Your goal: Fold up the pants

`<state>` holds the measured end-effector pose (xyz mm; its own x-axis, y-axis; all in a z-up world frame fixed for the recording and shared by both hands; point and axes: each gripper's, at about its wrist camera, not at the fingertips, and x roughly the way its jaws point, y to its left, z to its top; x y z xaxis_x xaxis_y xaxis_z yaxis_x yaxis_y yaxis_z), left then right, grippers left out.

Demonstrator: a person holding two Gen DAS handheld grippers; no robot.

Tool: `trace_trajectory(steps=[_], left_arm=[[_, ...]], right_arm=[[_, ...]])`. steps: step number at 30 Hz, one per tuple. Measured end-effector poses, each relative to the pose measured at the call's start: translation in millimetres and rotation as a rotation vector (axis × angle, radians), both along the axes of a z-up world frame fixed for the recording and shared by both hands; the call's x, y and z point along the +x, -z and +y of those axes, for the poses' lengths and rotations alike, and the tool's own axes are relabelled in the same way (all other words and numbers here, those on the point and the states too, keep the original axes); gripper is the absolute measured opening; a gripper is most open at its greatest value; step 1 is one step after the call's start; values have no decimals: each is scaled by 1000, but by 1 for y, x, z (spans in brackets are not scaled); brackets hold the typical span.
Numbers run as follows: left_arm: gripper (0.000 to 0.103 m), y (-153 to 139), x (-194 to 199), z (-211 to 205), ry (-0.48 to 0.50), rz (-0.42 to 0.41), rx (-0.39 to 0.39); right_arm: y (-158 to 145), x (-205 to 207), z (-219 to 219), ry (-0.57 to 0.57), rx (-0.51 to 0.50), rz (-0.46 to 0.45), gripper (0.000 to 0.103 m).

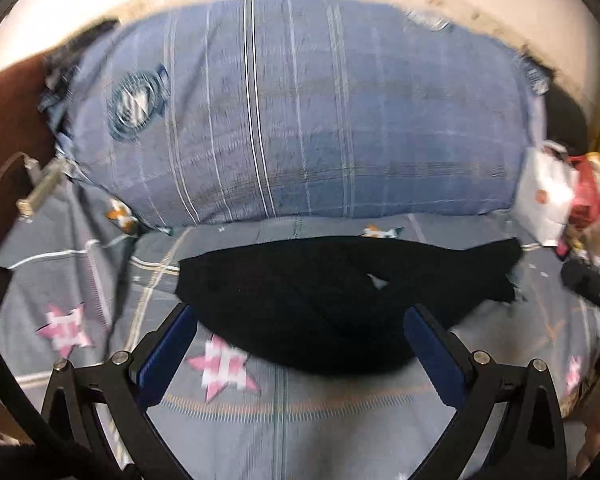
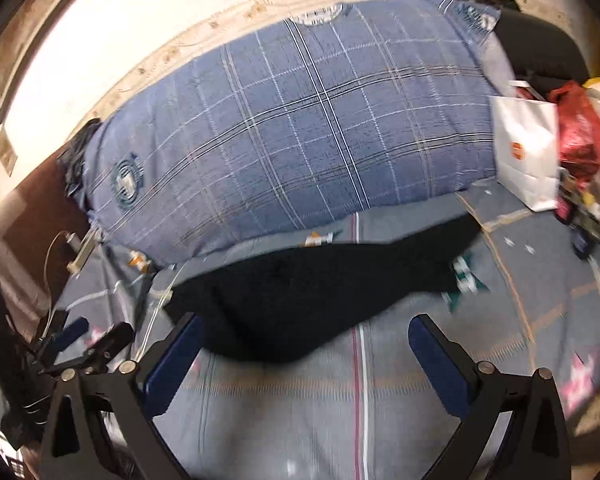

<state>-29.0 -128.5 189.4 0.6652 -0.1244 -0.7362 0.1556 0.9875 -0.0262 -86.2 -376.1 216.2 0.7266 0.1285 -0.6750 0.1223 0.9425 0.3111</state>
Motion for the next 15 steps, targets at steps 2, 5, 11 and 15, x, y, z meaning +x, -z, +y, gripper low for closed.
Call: trace_trajectory(steps=[2,5,11,15], left_arm=[[103,25,30,-1,3,54,-25],[88,75,65,7,-44,156,-37],[71,93,96,31,-119,243,-57],[71,100,103,40,-94,312,-151]], right_arm=[[18,31,-7,14,34,14,103],[66,59,-8,23,91,38,103],[141,108,41,-227,210,183,79],[155,116,84,-404,190,184,66]])
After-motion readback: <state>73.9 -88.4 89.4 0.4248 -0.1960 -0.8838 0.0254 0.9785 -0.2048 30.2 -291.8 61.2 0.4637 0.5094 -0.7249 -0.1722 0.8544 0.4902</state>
